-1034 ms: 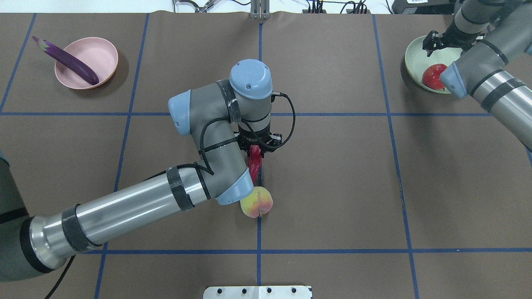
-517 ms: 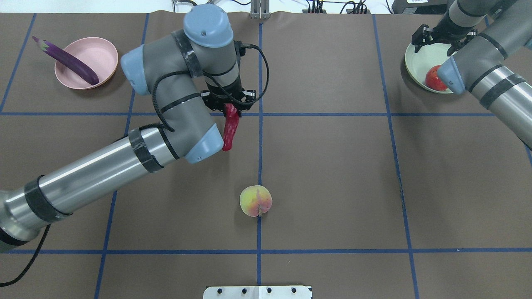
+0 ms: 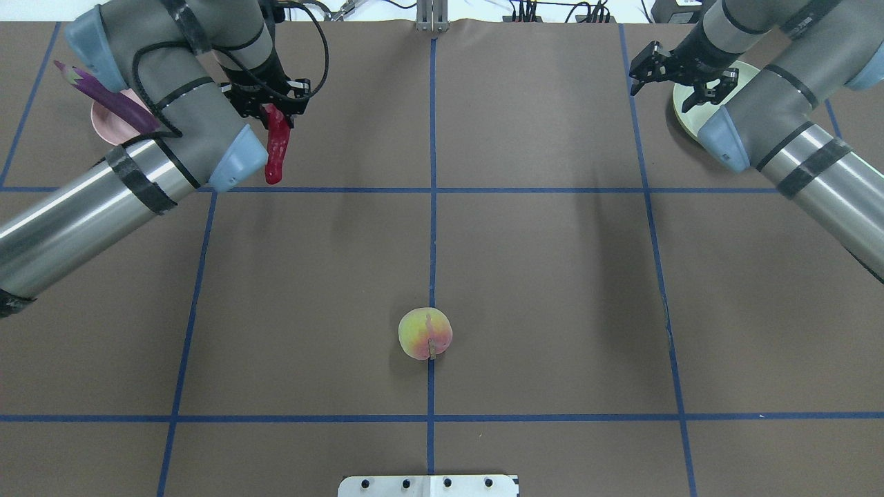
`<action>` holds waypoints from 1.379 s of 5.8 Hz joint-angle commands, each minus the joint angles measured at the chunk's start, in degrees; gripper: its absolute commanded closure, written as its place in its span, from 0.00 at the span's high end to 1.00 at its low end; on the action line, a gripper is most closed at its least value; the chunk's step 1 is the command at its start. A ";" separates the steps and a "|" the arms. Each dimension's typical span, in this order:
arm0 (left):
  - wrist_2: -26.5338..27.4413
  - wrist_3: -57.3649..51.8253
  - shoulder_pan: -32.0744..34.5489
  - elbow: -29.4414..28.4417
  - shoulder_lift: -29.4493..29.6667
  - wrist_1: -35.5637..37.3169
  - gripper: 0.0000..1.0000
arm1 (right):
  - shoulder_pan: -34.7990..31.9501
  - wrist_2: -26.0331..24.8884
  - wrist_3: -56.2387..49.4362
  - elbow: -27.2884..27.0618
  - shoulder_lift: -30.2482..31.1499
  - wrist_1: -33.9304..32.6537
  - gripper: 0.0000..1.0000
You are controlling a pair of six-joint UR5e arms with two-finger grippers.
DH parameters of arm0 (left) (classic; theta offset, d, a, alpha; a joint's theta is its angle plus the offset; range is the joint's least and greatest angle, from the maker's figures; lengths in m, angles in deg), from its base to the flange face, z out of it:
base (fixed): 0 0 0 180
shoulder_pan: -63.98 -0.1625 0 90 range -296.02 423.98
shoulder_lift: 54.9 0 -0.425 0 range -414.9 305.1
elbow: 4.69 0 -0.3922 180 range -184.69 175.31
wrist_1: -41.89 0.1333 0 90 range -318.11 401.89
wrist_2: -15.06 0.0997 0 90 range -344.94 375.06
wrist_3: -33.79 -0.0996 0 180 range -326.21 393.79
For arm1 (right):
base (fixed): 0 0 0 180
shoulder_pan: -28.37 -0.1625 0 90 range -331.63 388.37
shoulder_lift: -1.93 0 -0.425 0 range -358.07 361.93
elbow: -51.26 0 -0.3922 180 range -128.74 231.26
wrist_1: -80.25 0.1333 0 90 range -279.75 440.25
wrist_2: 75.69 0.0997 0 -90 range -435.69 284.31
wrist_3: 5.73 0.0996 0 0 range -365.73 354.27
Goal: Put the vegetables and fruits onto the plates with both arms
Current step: 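Move the red chili onto the pink plate while the right gripper releases the pomegranate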
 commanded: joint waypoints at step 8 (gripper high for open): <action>7.84 35.95 11.46 -31.34 -0.43 -33.07 1.00 | 21.91 -12.16 30.51 -26.00 6.45 -0.59 1.00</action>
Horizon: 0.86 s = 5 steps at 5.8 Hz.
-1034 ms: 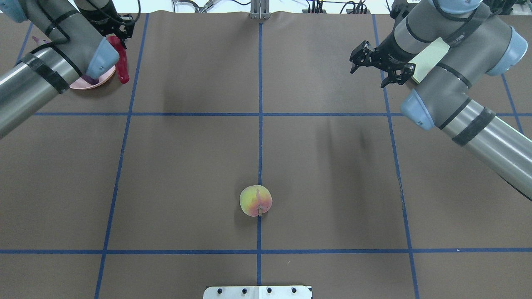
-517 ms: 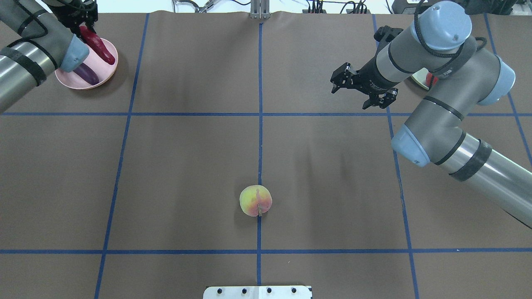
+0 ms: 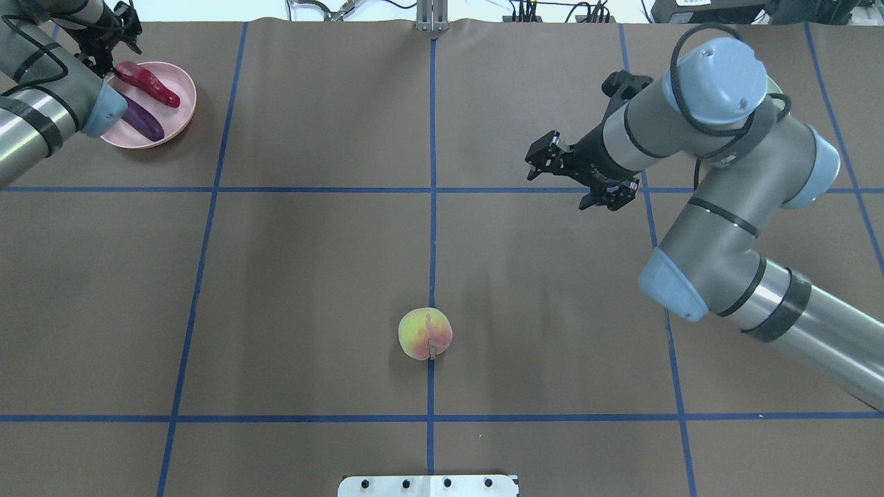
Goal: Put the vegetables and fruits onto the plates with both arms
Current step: 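Lower the right gripper onto the yellow-pink peach and grasp it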
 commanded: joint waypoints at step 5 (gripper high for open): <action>-0.22 -3.07 0.07 14.36 -4.98 4.96 1.00 | 23.13 -20.60 16.18 0.63 -6.77 0.00 1.00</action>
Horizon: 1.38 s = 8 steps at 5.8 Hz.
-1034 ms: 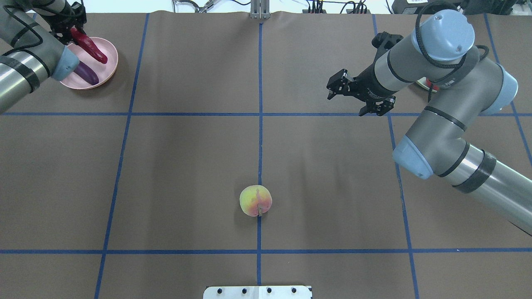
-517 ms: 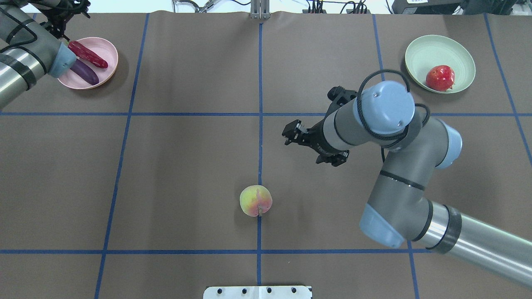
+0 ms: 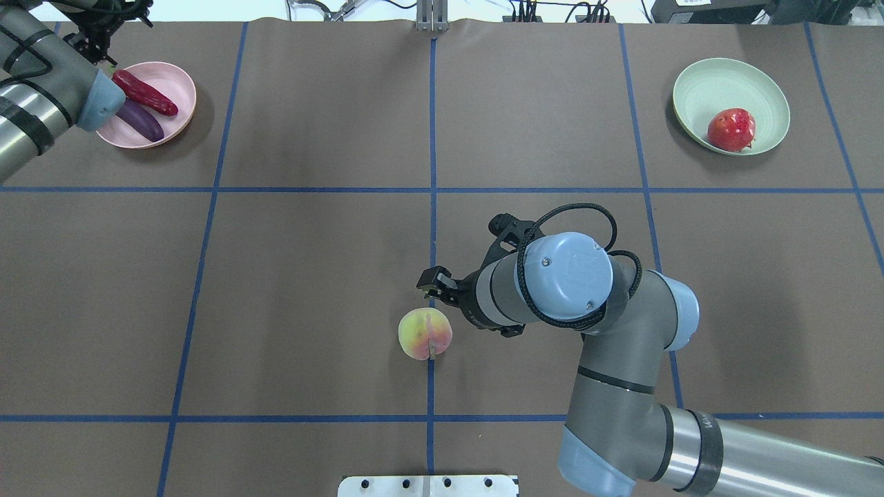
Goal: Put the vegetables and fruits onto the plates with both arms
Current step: 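Lower the right gripper onto the yellow-pink peach and grasp it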
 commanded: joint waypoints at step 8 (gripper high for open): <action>0.35 0.02 -0.50 2.41 -2.14 0.21 1.00 | 4.31 -4.23 2.25 5.95 -3.11 0.59 1.00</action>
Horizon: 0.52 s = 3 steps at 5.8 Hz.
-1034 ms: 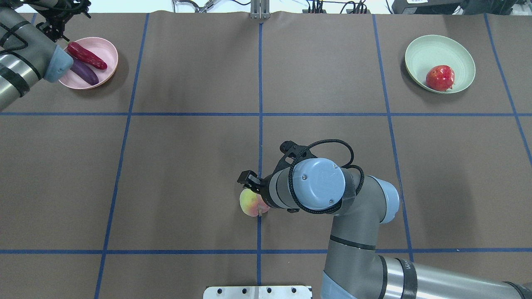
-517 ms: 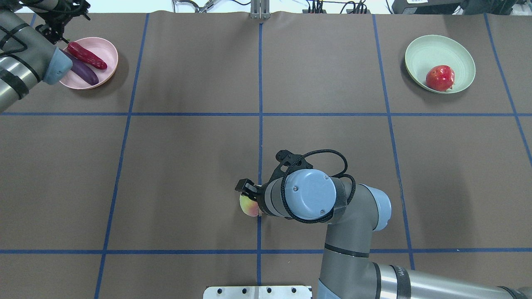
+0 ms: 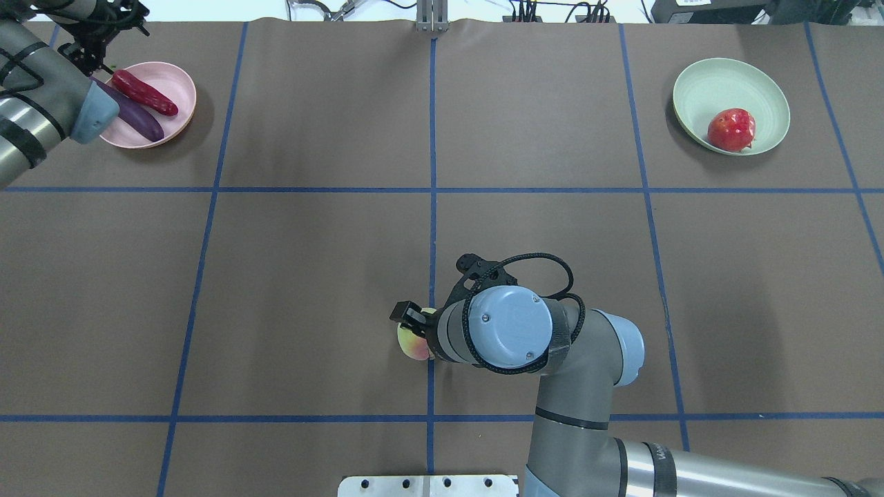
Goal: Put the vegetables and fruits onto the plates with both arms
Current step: 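Lower the right gripper onto the yellow-pink peach and grasp it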
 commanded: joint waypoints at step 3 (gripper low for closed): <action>0.16 0.00 -0.07 0.08 -0.13 0.00 1.00 | 0.30 -0.25 2.46 0.38 -1.52 0.16 0.00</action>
